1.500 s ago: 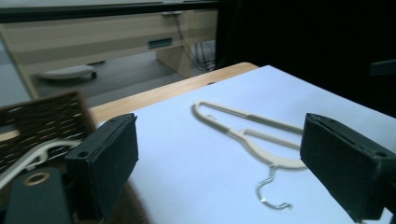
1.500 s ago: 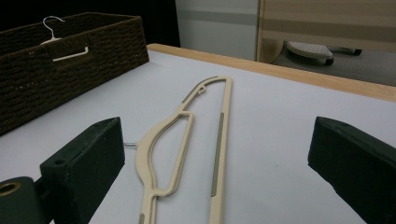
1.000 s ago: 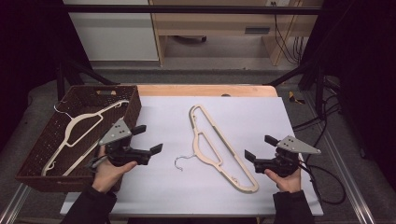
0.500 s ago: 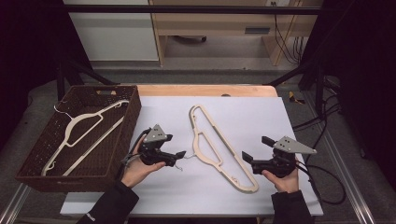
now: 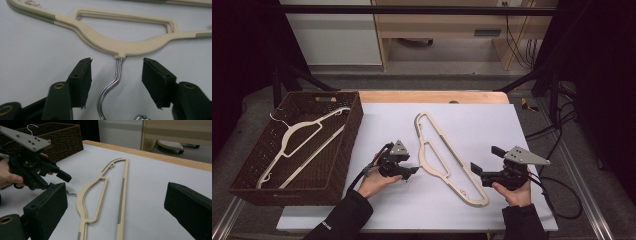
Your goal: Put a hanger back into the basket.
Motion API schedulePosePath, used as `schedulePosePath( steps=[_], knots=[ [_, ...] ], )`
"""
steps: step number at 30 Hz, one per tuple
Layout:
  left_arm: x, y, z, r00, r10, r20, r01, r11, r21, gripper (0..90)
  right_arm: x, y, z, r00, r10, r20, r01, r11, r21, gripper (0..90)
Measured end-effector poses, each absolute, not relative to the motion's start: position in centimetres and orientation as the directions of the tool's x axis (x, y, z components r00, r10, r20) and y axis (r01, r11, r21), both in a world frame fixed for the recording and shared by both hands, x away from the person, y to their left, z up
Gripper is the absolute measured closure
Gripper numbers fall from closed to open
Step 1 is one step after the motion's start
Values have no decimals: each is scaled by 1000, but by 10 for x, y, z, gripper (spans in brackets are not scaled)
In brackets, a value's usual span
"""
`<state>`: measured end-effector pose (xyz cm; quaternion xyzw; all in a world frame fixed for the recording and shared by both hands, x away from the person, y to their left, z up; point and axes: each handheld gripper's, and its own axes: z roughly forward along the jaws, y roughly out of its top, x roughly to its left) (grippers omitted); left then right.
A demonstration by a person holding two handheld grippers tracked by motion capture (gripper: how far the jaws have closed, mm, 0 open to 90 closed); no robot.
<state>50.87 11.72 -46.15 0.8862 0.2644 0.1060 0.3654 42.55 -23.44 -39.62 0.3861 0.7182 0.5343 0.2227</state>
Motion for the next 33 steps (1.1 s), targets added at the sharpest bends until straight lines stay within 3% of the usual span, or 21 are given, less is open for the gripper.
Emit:
schedulePosePath(
  steps=[22, 33],
  knots=[
    [514, 106, -471, 866, 498, 32, 357, -662, 659, 839, 428, -230, -400, -611, 786, 92, 324, 143, 935, 54],
    [518, 101, -465, 878, 475, 60, 342, -710, 615, 879, 429, -228, -401, -615, 783, 94, 330, 147, 932, 56]
  ],
)
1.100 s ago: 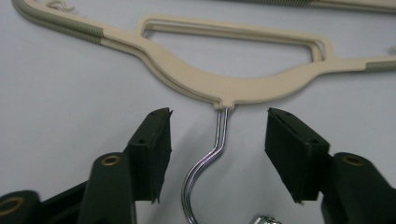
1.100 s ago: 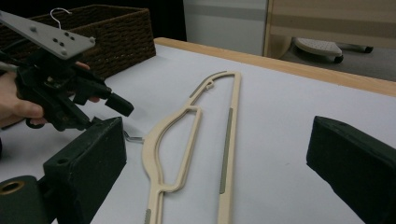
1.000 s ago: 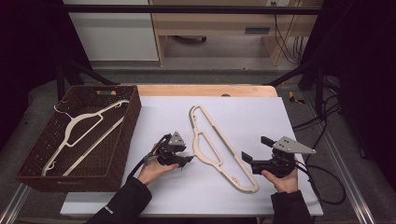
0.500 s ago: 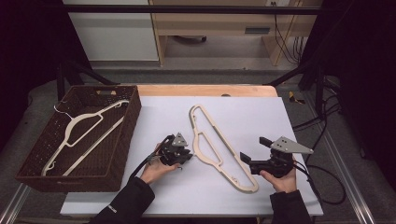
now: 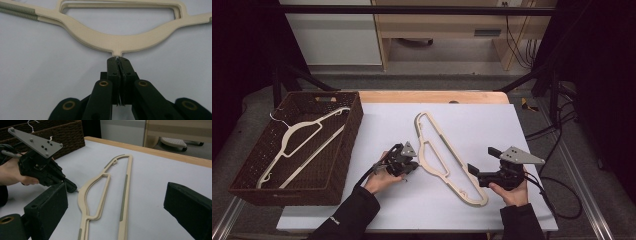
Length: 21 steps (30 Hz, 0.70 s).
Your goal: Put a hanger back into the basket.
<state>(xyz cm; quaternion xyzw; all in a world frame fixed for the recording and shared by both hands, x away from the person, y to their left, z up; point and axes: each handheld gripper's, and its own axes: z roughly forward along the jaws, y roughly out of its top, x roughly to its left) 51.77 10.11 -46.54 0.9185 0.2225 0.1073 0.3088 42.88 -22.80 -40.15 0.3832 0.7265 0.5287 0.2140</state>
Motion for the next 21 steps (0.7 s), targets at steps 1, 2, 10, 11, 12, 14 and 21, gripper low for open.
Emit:
schedulePosePath(
  steps=[1, 2, 10, 11, 12, 14, 21],
  knots=[
    [518, 101, -465, 878, 474, 61, 341, -710, 617, 880, 429, -228, -402, -616, 782, 92, 329, 150, 932, 56],
    [518, 102, -463, 879, 473, 59, 342, -711, 614, 880, 429, -228, -402, -620, 779, 90, 329, 154, 932, 57],
    [515, 100, -451, 884, 464, 58, 334, -714, 615, 885, 432, -218, -403, -639, 763, 96, 333, 162, 929, 68],
    [514, 100, -449, 884, 463, 61, 334, -718, 610, 884, 433, -215, -404, -645, 759, 91, 329, 167, 929, 69],
    [514, 100, -448, 883, 465, 60, 335, -716, 613, 885, 433, -212, -404, -648, 757, 90, 330, 173, 928, 69],
    [513, 100, -444, 884, 463, 62, 334, -720, 608, 885, 435, -207, -405, -657, 748, 94, 335, 178, 925, 70],
    [507, 97, -427, 881, 468, 71, 336, -724, 603, 885, 440, -183, -408, -672, 734, 92, 350, 205, 914, 82]
  ],
)
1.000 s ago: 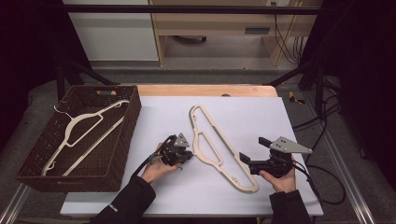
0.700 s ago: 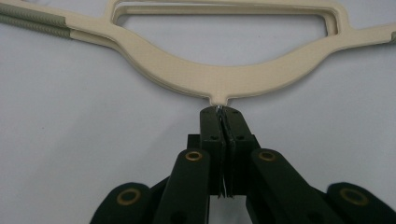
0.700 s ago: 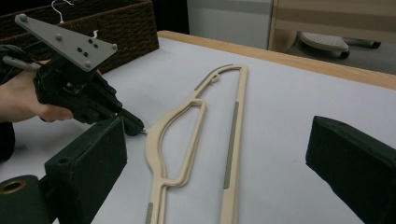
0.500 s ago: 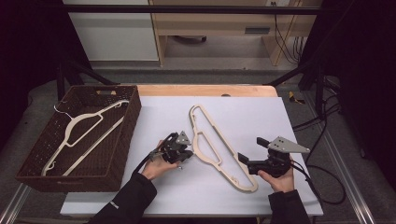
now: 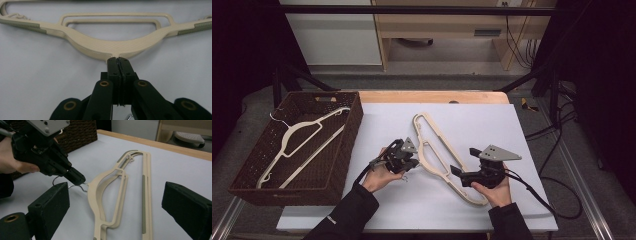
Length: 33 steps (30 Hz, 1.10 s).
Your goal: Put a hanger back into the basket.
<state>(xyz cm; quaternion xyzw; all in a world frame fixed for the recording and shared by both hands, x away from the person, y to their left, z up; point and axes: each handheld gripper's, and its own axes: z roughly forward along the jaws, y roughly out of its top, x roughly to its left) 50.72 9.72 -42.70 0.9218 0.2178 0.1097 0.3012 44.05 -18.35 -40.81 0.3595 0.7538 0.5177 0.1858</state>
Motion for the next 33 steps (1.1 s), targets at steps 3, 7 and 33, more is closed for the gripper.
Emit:
schedulePosePath(
  steps=[3, 7, 33],
  knots=[
    [503, 95, -421, 879, 472, 70, 339, -720, 606, 885, 445, -172, -410, -677, 730, 91, 356, 217, 909, 85],
    [498, 92, -415, 880, 469, 72, 336, -724, 602, 885, 449, -160, -410, -681, 727, 85, 362, 234, 902, 93],
    [487, 82, -398, 879, 469, 90, 330, -732, 596, 886, 463, -115, -448, -717, 696, 35, 445, 419, 791, 393]
  ],
)
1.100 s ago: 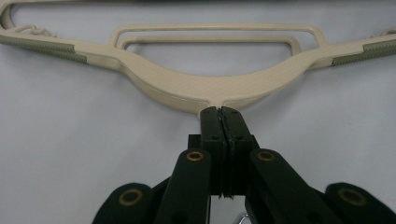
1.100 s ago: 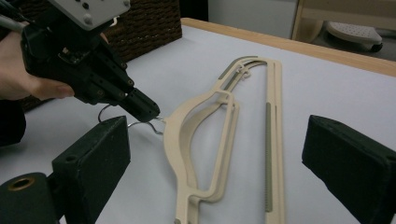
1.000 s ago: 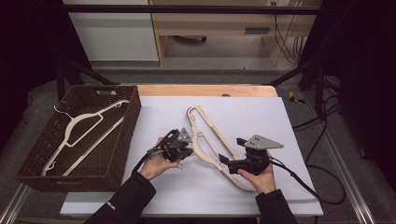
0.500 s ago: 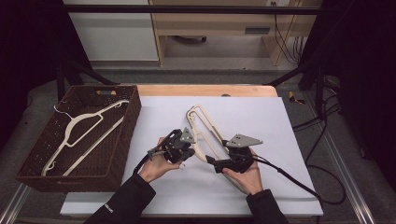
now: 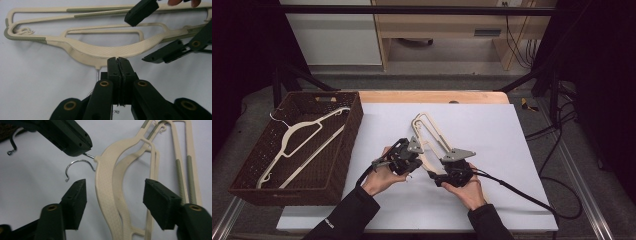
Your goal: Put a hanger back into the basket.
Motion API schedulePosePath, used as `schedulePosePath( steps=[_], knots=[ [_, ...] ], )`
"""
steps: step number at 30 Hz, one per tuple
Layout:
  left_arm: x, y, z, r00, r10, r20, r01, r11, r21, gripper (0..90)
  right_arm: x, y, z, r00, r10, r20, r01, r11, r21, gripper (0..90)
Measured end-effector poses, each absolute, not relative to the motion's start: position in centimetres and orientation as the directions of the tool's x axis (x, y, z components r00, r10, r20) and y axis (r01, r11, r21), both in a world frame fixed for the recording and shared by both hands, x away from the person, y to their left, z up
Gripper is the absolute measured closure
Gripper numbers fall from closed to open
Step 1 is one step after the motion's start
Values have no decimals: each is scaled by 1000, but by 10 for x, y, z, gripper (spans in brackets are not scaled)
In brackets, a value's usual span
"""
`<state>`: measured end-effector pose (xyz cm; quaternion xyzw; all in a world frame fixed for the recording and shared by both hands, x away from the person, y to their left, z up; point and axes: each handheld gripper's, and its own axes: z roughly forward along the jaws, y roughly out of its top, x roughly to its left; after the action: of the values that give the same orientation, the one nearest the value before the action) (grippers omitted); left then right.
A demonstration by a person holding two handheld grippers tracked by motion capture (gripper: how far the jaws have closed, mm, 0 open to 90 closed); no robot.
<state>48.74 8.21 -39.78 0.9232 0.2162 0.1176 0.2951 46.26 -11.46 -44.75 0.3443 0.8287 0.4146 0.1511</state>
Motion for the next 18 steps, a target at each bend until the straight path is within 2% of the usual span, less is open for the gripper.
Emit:
schedulePosePath(
  steps=[1, 2, 11, 18],
  knots=[
    [487, 82, -398, 879, 468, 88, 330, -733, 595, 885, 463, -114, -450, -725, 687, 34, 445, 430, 785, 466],
    [487, 82, -398, 879, 470, 84, 333, -730, 597, 885, 463, -114, -450, -725, 687, 34, 445, 430, 785, 466],
    [485, 82, -399, 877, 476, 68, 349, -728, 590, 884, 463, -112, -453, -764, 643, 55, 448, 467, 762, 707],
    [485, 86, -396, 876, 479, 60, 348, -713, 608, 878, 461, -111, -453, -775, 631, 35, 425, 479, 768, 725]
  ],
)
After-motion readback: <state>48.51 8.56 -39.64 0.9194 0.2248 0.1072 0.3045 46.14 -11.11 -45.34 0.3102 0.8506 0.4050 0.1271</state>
